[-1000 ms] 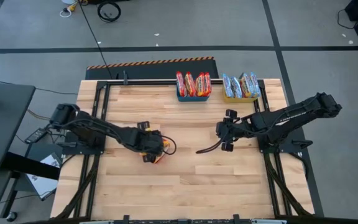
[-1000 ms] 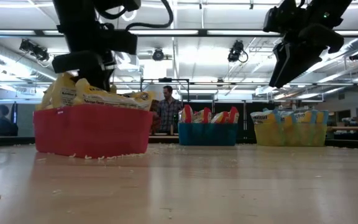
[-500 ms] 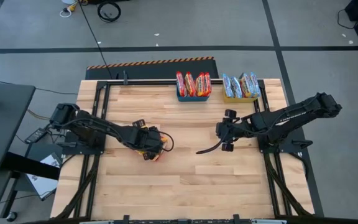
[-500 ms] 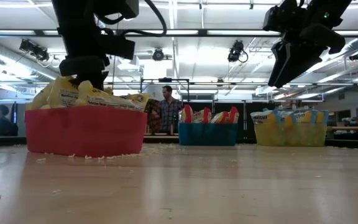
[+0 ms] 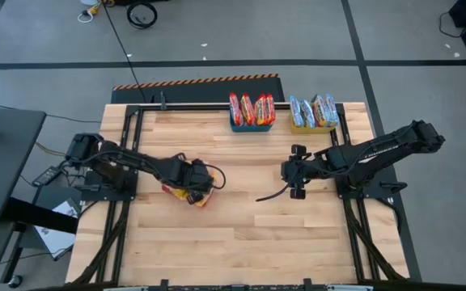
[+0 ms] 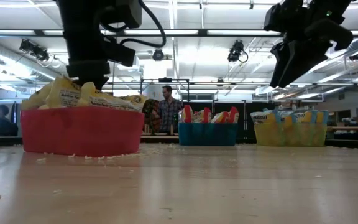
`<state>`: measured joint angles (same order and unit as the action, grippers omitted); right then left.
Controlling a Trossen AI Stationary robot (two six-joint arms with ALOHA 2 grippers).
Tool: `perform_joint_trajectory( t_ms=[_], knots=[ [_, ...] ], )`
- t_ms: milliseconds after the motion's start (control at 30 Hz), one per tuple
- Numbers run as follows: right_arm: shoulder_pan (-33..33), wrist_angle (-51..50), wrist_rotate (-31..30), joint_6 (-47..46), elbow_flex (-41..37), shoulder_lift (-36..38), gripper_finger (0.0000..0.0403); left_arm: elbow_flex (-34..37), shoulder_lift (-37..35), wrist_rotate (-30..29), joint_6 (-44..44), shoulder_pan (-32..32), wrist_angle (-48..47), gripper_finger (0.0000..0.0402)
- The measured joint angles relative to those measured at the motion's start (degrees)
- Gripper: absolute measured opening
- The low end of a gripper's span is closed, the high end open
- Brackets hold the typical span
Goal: Sort Maruchan noodles
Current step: Adjust the yellow noodle packs on the red bin
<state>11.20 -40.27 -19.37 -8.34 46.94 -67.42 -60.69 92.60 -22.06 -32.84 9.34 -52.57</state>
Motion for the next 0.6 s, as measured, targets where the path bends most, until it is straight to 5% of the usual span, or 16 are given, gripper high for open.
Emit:
perform_joint_trajectory(
  t_ms=[67, 600],
  knots=[
    [0.00, 0.00, 0.22, 0.00, 0.00, 0.00, 0.0203, 0.00, 0.00, 0.15, -0.02, -0.36, 0.02, 0.0013],
    [0.00, 0.15, 1.14, 0.75, 0.00, 0.00, 0.0203, -13.77, 0.04, 3.49, 3.78, -0.90, -5.73, 0.0002]
  ],
)
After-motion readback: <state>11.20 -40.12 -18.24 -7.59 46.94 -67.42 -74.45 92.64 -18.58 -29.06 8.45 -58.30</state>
